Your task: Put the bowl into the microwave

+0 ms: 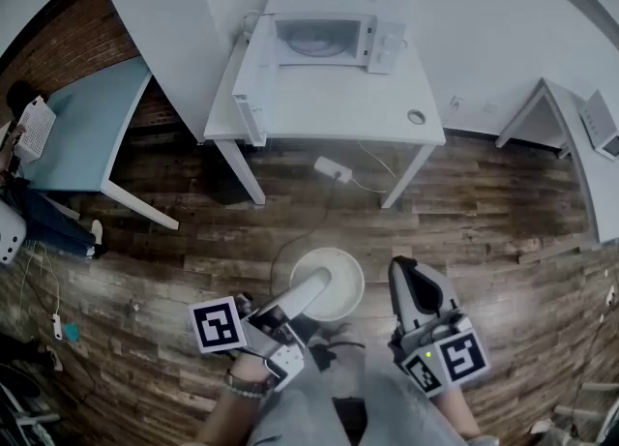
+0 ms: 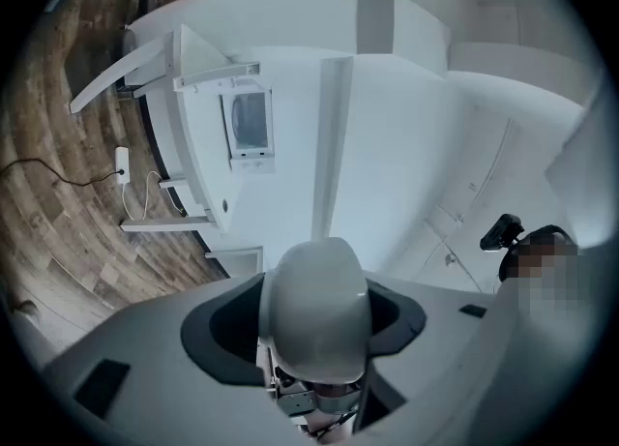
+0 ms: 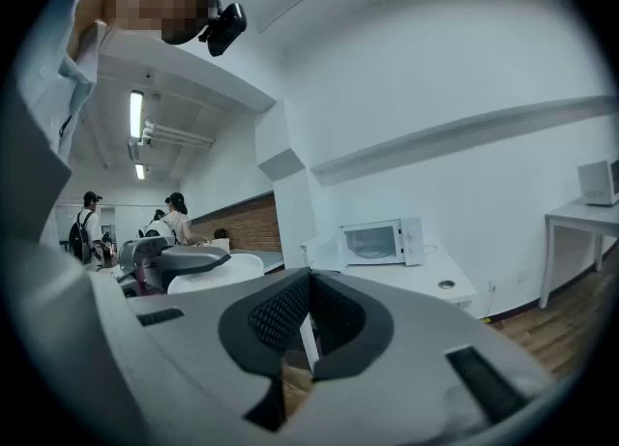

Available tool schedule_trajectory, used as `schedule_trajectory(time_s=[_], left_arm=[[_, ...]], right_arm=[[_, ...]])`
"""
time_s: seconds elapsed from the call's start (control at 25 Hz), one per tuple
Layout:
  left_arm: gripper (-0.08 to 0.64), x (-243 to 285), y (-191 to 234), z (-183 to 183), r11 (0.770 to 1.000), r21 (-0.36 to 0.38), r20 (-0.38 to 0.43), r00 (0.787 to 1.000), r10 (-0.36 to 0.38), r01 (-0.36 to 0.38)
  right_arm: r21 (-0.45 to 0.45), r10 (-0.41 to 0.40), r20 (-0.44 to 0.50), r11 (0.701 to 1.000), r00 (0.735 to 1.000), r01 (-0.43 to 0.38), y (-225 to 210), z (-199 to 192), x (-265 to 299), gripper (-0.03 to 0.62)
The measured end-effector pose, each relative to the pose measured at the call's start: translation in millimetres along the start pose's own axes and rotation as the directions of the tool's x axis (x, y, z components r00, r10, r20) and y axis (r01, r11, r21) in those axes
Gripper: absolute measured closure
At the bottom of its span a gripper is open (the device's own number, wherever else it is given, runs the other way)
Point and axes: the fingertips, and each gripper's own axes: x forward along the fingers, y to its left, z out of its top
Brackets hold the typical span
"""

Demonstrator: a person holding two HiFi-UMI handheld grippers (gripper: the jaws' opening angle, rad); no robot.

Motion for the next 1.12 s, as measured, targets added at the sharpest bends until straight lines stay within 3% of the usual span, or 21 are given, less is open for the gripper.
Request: schedule_trajectory(time_s=[0.6, 1.12], left_arm=[[0.328, -1, -2, -4, 1.0, -0.001, -0.005, 1.0, -0.004, 0.004], [0.328, -12, -1, 5, 1.0, -0.008, -0.003, 1.0, -0.01, 0.01]], right_arm=[[-0.005, 0.005, -0.003, 1.0, 1.0, -0.005, 3, 1, -3, 0.589], [0.046, -0.015, 0.009, 0.999, 1.0, 0.014, 9, 0, 2, 0.589]])
